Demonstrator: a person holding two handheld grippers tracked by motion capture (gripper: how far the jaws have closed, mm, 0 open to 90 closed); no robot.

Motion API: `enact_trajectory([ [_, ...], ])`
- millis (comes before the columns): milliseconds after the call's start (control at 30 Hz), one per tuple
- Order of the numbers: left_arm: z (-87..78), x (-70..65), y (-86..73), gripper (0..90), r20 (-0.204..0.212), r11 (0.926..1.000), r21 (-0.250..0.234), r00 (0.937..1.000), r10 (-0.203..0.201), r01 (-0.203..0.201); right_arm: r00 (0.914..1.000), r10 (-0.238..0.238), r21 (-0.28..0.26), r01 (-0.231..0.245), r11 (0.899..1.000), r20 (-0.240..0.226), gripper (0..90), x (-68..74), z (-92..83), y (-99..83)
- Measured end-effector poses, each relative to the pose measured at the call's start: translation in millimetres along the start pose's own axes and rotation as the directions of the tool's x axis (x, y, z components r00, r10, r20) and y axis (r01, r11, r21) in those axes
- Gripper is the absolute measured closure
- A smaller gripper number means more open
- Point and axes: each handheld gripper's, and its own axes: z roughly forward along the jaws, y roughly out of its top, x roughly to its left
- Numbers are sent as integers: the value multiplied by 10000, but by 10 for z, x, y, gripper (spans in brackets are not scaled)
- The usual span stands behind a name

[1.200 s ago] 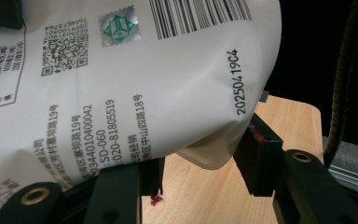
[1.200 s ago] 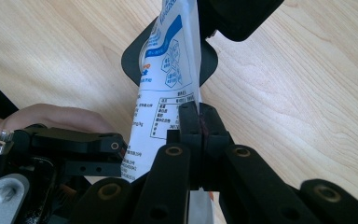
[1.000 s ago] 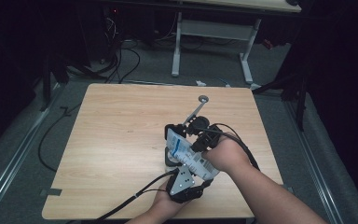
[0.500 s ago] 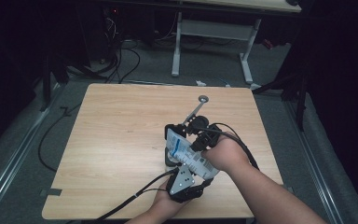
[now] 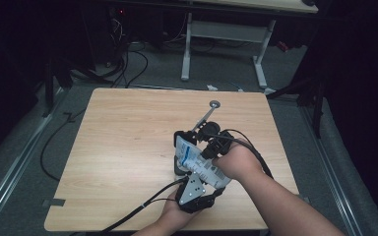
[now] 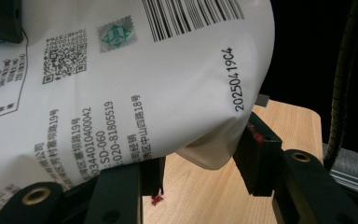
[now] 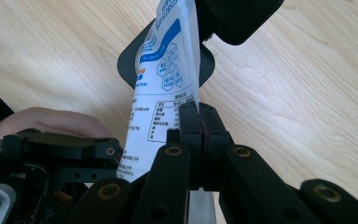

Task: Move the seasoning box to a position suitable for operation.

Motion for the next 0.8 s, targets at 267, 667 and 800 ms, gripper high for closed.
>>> enact_trajectory([
  [267,2,-2,3,582,-6,10000,-35,10000,9,-9,10000,-30,-30,30,10000,12,900,-6,-1,-5],
  [667,3,3,-4,584,-88,9999,-15,9999,117,-117,10000,7,-64,-7,10000,14,900,-6,-6,-5],
  [800,0,3,-9,585,-98,9999,-2,9999,136,-136,10000,3,-80,-4,10000,-16,900,-4,-1,-6],
])
